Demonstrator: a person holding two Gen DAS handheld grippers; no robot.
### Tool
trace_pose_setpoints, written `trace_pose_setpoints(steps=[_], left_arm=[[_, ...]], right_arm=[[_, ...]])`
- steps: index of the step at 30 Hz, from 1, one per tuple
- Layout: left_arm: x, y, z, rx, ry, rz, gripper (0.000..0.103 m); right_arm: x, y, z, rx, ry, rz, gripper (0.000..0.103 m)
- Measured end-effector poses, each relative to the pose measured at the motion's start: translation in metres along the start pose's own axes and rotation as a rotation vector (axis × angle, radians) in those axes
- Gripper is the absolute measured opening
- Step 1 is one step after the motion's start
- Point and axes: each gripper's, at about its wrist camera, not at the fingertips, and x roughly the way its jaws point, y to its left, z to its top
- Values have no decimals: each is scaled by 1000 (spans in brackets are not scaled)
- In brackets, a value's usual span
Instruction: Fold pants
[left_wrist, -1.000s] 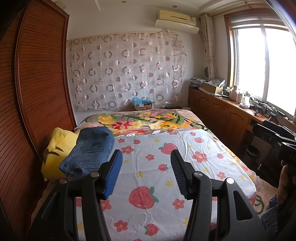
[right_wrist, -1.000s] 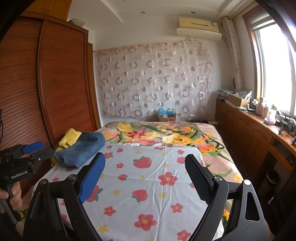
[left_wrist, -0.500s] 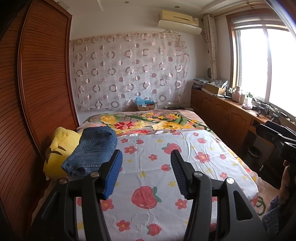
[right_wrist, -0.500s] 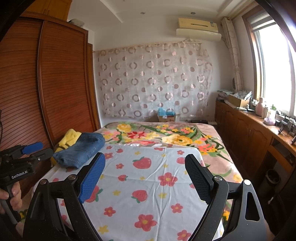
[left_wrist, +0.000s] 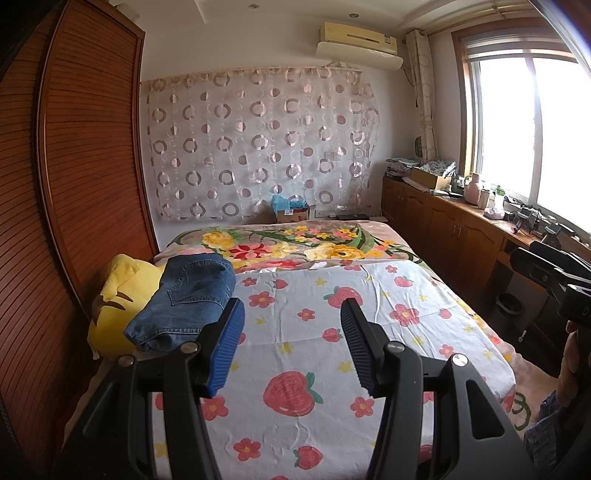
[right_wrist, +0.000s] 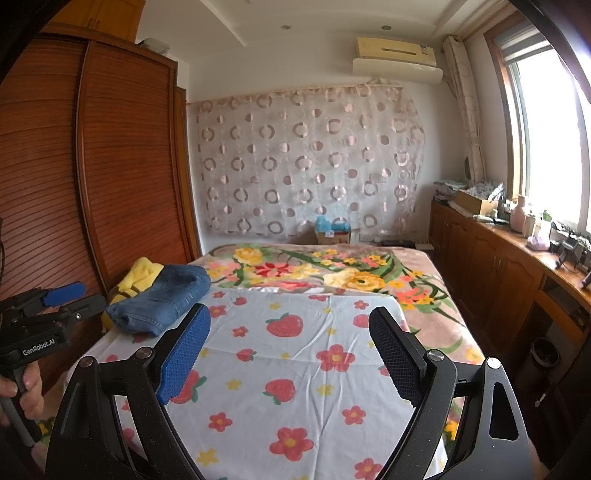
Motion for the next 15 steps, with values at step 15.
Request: trace_pose_setpoints(steps=[15], left_arm=[[0, -2, -1, 0, -2, 1, 54]], right_arm=[[-1, -1, -1, 0, -1, 1, 89]])
